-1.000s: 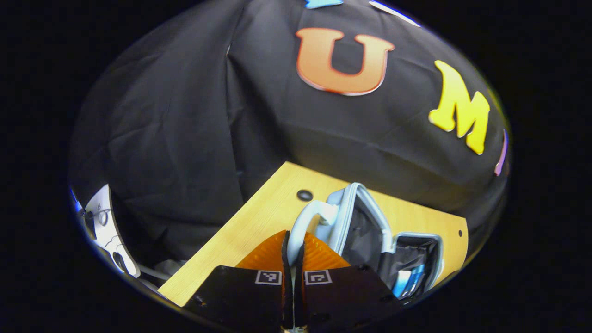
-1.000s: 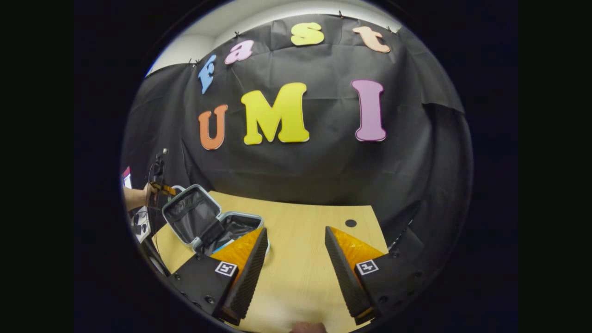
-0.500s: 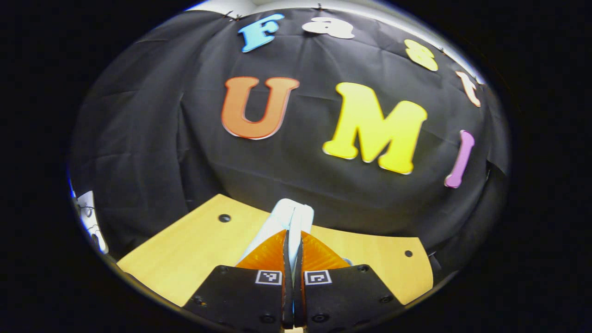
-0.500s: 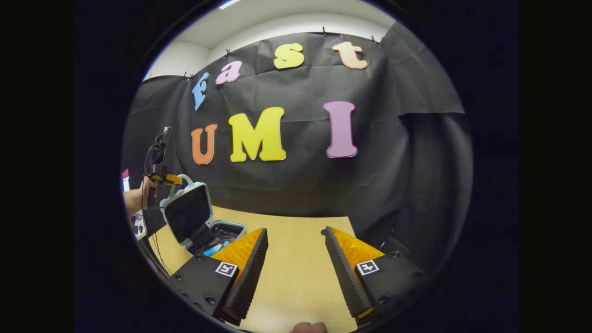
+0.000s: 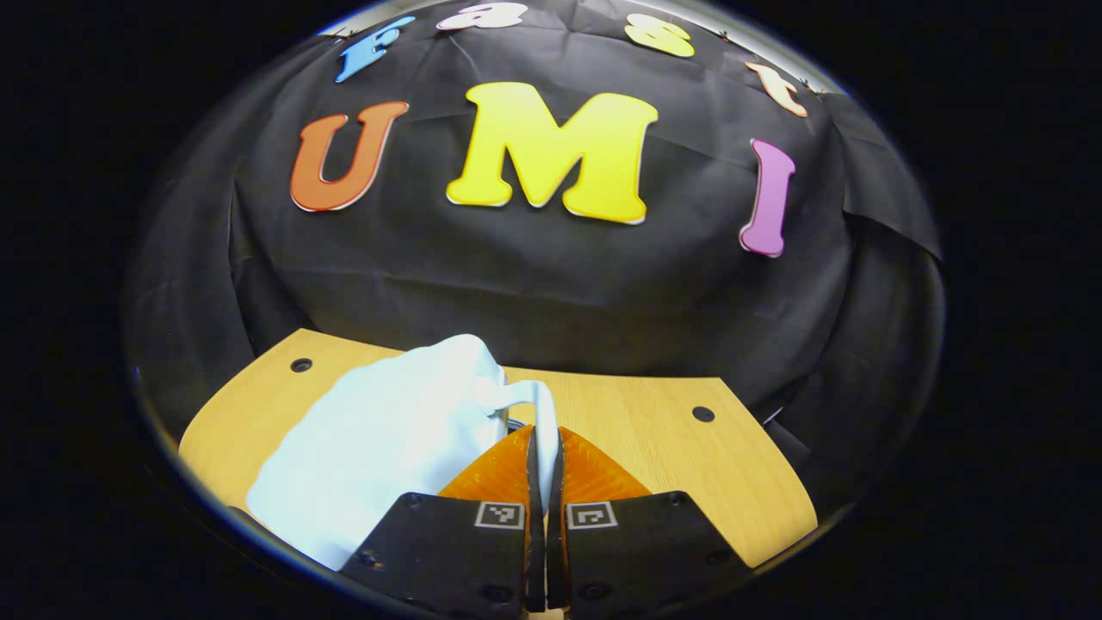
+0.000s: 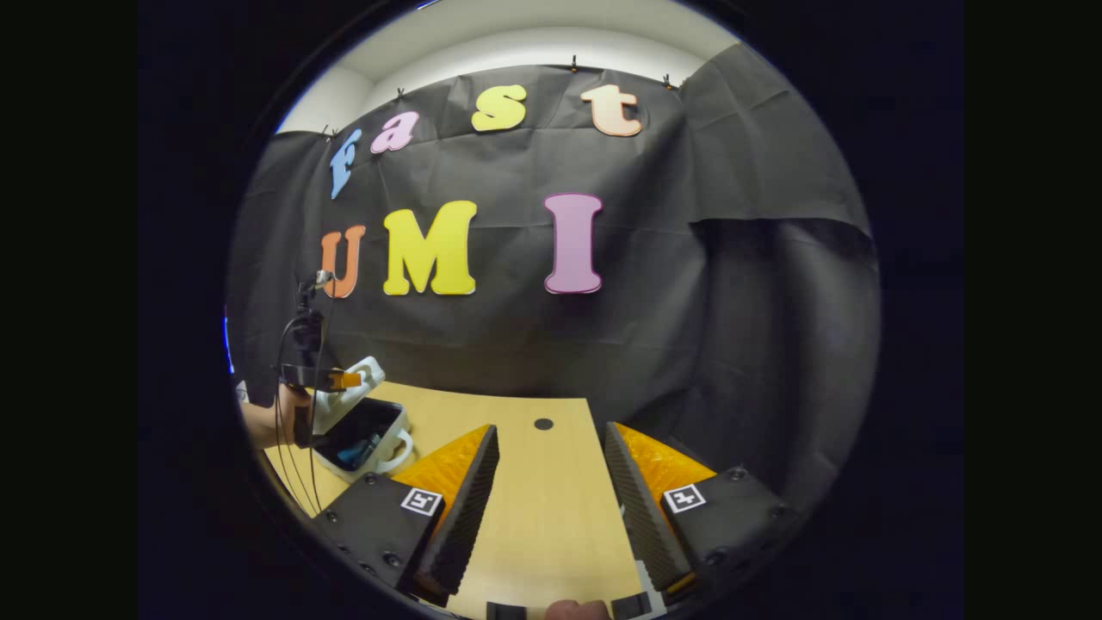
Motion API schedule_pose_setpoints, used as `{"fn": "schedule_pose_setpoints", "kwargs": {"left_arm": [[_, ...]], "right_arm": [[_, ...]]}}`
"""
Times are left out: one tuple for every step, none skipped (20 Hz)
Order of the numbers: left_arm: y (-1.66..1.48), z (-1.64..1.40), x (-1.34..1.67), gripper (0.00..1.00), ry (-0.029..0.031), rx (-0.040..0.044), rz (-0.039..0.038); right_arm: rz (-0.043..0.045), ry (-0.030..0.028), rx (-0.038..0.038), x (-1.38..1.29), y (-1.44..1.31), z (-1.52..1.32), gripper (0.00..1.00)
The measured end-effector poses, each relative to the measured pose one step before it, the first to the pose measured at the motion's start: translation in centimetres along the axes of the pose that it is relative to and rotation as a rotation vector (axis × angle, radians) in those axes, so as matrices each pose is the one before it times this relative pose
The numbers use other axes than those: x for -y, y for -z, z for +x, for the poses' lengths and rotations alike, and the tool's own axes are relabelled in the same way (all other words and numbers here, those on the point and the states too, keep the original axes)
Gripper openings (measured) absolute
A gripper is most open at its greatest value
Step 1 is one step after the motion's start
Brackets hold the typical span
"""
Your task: First open the suitcase, pack the skin care products into it, and then close the suitcase.
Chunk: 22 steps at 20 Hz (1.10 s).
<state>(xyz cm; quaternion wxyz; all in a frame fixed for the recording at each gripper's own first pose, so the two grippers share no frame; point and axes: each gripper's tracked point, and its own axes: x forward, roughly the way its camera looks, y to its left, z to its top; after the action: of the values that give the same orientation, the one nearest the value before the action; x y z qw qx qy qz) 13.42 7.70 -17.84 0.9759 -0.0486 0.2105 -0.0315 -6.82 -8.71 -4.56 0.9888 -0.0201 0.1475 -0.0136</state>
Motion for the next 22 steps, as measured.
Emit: {"fn": "schedule_pose_setpoints", "kwargs": {"left_arm": [[1.178, 0.549, 0.629, 0.04, 0.01138, -0.01932, 0.00704], [1.023, 0.911, 0.573, 0.04, 0.008, -0.01948, 0.01073], [1.335, 0.718, 0.417, 0.04, 0.00488, -0.02467, 0.00697], [1.276, 0.573, 0.4, 0.04, 0.00979, -0.02723, 0.01083], [1.18, 0.539, 0.194, 0.04, 0.00714, -0.02632, 0.01587], [1.064, 0.526, 0.226, 0.04, 0.00655, -0.0225, 0.01405], [0.739, 0.564, 0.362, 0.04, 0.00471, -0.01575, 0.0119], [0.302, 0.472, 0.357, 0.04, 0.00753, -0.00553, 0.01838], [0.187, 0.323, 0.32, 0.04, 0.00127, -0.01463, 0.02795], [0.369, 0.343, -0.061, 0.04, -0.01634, -0.01126, 0.04307], [0.477, 0.191, 0.229, 0.04, -0.01289, 0.00298, 0.04079], [0.473, 0.144, 0.344, 0.12, -0.0122, -0.00623, 0.03055], [0.443, 0.087, 0.269, 0.06, -0.01624, -0.00689, 0.02462], [0.083, -0.03, 0.268, 0.08, -0.01075, 0.00091, 0.02007], [0.372, 0.176, 0.022, 0.09, -0.00837, -0.00717, 0.01264], [0.336, 0.39, 0.347, 0.13, 0.00447, -0.01372, -0.00166], [0.51, -0.061, 0.279, 0.21, -0.00298, -0.01802, -0.00505], [-0.079, 0.013, 0.291, 0.36, -0.00427, -0.0045, 0.00098], [0.001, 0.036, 0.359, 0.42, 0.00287, -0.00204, 0.00104], [-0.046, -0.152, 0.597, 0.53, 0.00578, 0.0003, -0.00297], [0.156, -0.091, 0.623, 0.61, 0.00859, -0.00175, -0.00325], [0.033, -0.31, 0.552, 0.8, 0.00136, 0.00004, 0.00172]], "right_arm": [[0.00152, 0.01251, -0.00714, 0.384, 0.143, -0.193, 0.75], [0.00261, 0.01168, -0.00699, 0.408, 0.094, -0.16, 0.75], [0.00055, 0.00818, -0.0067, 0.224, 0.172, -0.056, 0.75], [-0.00558, 0.00787, -0.00289, 0.211, 0.106, -0.1, 0.75], [-0.01137, 0.01068, -0.00047, 0.291, 0.169, -0.102, 0.75], [-0.0094, 0.00594, 0.00019, 0.186, 0.067, -0.172, 0.75], [-0.01137, 0.01078, -0.00149, 0.137, 0.152, -0.086, 0.75], [-0.00581, 0.00232, -0.00453, 0.032, 0.195, -0.061, 0.75], [-0.00438, 0.0055, -0.00651, 0.039, 0.286, 0.002, 0.75], [0.00109, 0.00415, -0.00648, 0.09, 0.242, 0.09, 0.75], [0.00638, 0.0007, -0.00146, 0.151, 0.219, 0.085, 0.75], [0.00507, 0.00209, -0.00094, -0.222, -0.083, 0.031, 0.75], [0.00537, 0.0017, 0.00205, 0.031, 0.064, 0.224, 0.75], [0.00671, 0.00059, 0.00384, 0.106, -0.077, 0.125, 0.75], [0.00656, -0.00126, 0.0016, -0.043, -0.044, 0.253, 0.75], [0.00525, -0.00267, 0.00076, -0.057, 0.121, 0.341, 0.75], [0.00521, -0.00407, -0.00108, -0.033, 0.068, 0.25, 0.75], [0.00391, -0.00446, -0.00029, -0.041, -0.001, 0.189, 0.75], [0.00305, -0.00515, 0.00143, -0.071, 0.004, 0.245, 0.75], [0.00092, -0.00503, 0.0013, -0.105, -0.058, 0.285, 0.75], [0.00052, -0.00619, 0.00288, -0.126, -0.033, 0.318, 0.75], [0.00189, -0.00915, 0.00168, -0.185, -0.058, 0.312, 0.75]]}}
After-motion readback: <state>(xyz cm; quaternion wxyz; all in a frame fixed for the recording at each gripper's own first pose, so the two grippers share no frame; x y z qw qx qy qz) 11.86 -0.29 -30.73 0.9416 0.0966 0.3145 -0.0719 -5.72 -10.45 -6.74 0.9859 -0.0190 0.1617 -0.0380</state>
